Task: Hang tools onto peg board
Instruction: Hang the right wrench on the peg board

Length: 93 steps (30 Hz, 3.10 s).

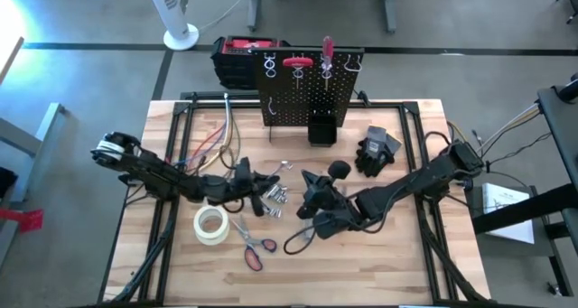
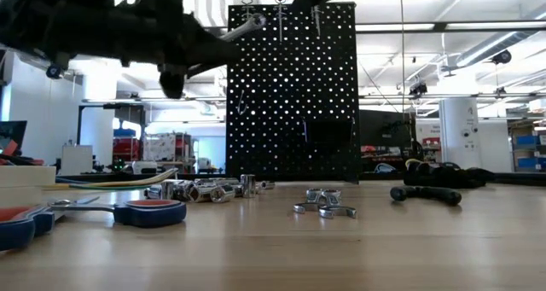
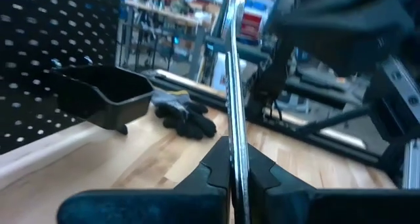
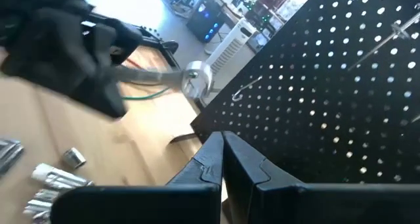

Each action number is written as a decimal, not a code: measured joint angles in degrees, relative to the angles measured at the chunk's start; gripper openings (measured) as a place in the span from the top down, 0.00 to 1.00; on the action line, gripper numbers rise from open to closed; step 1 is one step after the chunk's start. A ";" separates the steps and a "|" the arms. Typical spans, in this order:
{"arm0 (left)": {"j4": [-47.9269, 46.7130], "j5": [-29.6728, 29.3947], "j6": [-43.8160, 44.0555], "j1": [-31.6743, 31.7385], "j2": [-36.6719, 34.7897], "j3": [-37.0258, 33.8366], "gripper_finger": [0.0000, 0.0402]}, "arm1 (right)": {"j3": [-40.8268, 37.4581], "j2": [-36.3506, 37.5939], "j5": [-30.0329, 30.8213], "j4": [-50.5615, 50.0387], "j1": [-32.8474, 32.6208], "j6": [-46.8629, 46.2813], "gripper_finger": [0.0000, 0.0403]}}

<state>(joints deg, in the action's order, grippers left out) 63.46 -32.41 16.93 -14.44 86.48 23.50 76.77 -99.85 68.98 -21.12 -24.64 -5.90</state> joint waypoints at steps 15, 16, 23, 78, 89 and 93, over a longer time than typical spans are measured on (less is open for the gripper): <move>5.41 -1.59 3.98 4.22 0.50 -6.79 1.00 | -4.09 7.20 0.01 -19.06 -0.99 -26.52 1.00; 5.30 -1.31 4.44 5.05 0.54 -7.03 1.00 | -4.77 8.08 0.03 -20.82 -1.33 -29.69 1.00; 4.39 2.89 11.05 11.99 0.54 -8.01 1.00 | -12.73 13.72 -0.36 -25.20 -3.97 -45.61 1.00; 11.21 14.75 19.18 31.07 13.00 -0.37 1.00 | -26.64 19.21 -0.49 -23.47 -5.47 -57.17 1.00; 10.24 15.50 20.25 32.43 12.91 -1.05 1.00 | -26.67 19.21 -0.59 -23.34 -5.47 -57.68 1.00; 9.32 16.91 21.95 34.07 12.91 -1.05 1.00 | -26.67 19.21 -1.51 -23.29 -5.47 -57.89 1.00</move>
<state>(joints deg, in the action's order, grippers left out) 72.78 -15.50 38.87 19.63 99.39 22.46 50.11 -80.64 67.47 -44.42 -30.11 -63.79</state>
